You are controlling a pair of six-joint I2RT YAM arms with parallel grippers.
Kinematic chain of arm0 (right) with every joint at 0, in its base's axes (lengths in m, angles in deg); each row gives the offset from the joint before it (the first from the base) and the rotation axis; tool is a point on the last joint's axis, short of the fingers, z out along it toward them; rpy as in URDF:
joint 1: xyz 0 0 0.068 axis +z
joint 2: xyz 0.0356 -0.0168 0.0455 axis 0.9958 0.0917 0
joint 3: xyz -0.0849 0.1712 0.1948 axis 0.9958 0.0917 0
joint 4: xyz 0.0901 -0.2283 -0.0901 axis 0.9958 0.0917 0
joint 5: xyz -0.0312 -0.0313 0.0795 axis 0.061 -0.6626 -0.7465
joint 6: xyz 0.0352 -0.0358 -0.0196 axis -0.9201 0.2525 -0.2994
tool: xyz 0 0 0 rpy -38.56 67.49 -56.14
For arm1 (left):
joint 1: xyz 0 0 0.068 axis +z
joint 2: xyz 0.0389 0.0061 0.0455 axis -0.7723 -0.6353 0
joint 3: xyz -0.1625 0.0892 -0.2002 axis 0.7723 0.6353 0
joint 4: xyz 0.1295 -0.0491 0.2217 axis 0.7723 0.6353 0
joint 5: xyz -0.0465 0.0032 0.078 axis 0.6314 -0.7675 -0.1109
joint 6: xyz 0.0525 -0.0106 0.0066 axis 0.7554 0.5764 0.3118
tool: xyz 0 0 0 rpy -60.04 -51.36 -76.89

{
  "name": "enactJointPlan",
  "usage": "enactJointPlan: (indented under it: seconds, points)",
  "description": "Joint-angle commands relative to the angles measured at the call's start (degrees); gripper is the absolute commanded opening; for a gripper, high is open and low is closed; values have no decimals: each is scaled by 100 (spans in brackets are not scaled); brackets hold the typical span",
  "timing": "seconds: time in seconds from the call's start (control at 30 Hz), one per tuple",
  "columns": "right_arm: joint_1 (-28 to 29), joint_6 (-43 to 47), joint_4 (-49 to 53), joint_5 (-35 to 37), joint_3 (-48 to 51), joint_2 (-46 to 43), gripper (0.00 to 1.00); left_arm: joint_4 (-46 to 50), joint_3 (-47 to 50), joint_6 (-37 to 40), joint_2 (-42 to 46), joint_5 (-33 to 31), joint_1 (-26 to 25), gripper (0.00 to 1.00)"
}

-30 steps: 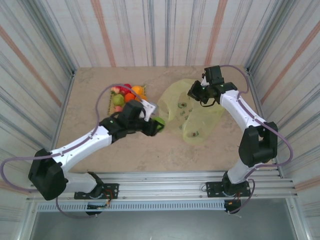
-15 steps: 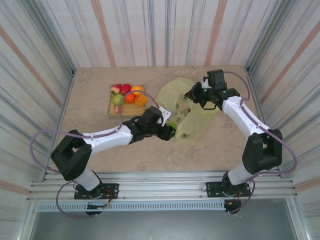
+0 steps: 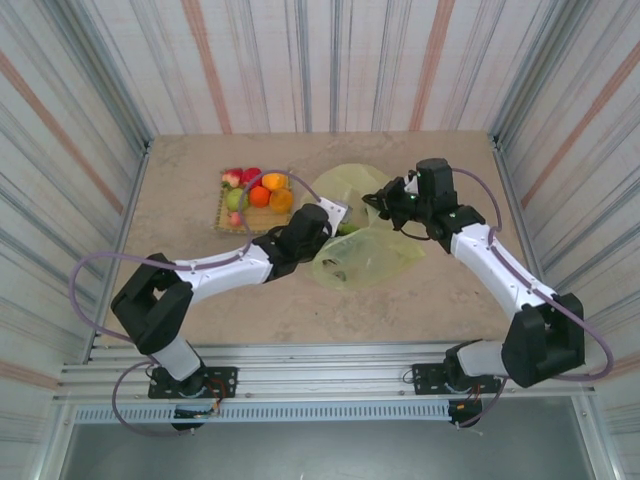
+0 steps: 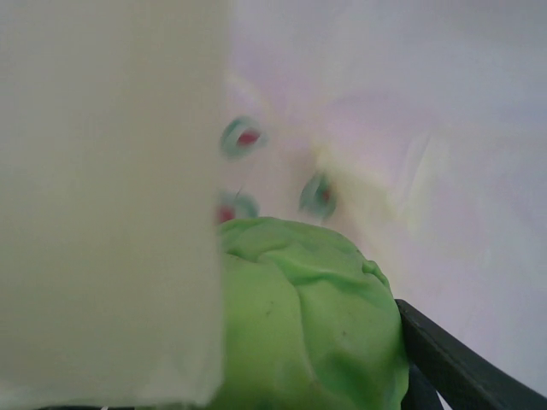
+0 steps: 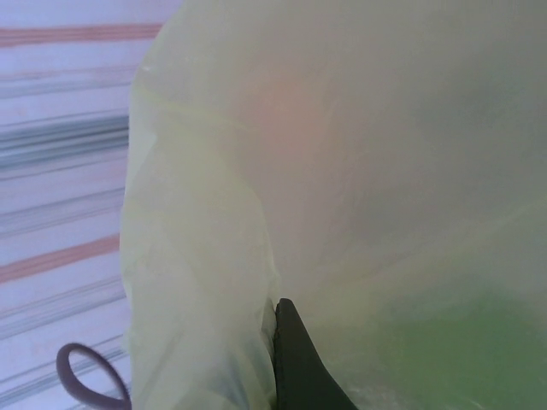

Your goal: Place the fruits into the plastic bag

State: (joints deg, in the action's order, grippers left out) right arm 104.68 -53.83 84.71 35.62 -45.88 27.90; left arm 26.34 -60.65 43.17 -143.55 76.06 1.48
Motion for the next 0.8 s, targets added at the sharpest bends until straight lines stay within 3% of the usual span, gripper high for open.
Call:
enactJointPlan:
  seconds: [0.0, 0.47, 0.77]
  points:
    - [140, -707, -362, 246, 130, -219, 0, -415, -237, -257, -268, -442, -45, 52]
    - [89, -1081, -944, 53, 597, -154, 0, -1082, -976, -912, -1903, -934, -58, 66]
    - [-230, -854, -761, 52, 799, -238, 0, -914, -892, -673, -1671, -739, -58, 85]
